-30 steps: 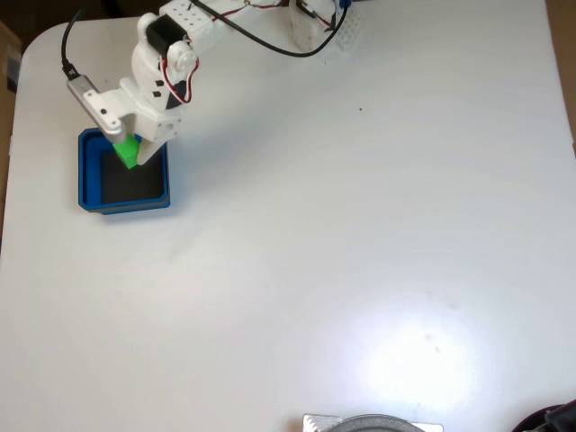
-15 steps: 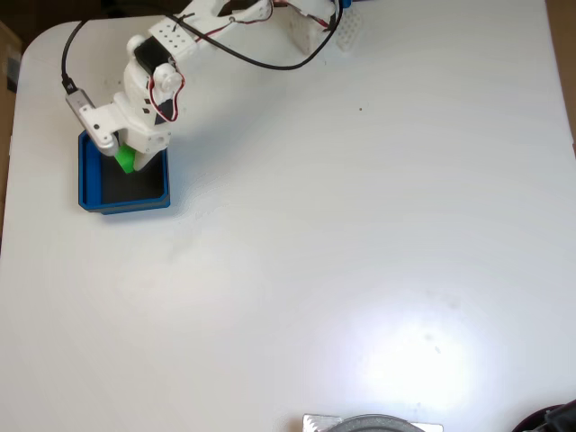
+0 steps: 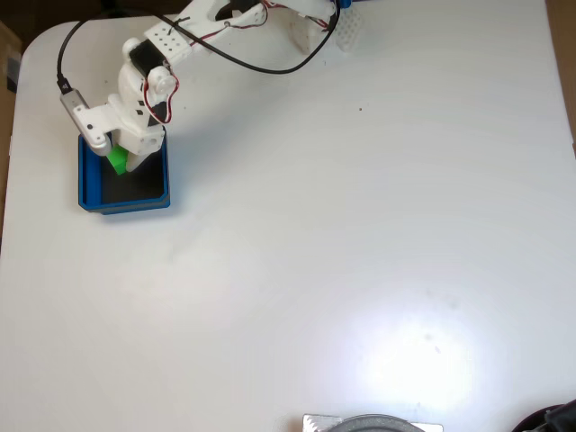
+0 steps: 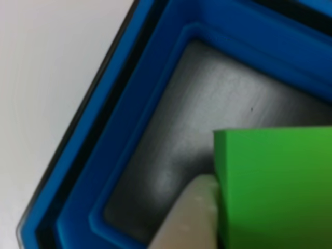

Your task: Pick up green cube and drop it in the blue box

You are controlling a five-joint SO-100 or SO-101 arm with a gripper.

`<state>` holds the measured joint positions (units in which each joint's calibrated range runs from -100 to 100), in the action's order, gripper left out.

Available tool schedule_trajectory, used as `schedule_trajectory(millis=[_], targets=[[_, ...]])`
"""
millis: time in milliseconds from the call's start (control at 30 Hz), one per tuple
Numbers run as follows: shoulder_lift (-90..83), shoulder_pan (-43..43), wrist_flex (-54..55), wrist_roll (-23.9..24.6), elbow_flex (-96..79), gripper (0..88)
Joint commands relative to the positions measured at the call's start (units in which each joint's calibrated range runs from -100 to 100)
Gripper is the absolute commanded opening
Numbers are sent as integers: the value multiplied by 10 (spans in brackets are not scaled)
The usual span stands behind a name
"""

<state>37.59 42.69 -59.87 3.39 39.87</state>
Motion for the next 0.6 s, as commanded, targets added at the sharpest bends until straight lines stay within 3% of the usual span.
schedule_trajectory(millis=[0, 300, 567], targets=[[-10, 7, 14, 1, 58, 13], [-15, 17, 14, 2, 54, 16], [-11, 16, 14, 2, 52, 100]])
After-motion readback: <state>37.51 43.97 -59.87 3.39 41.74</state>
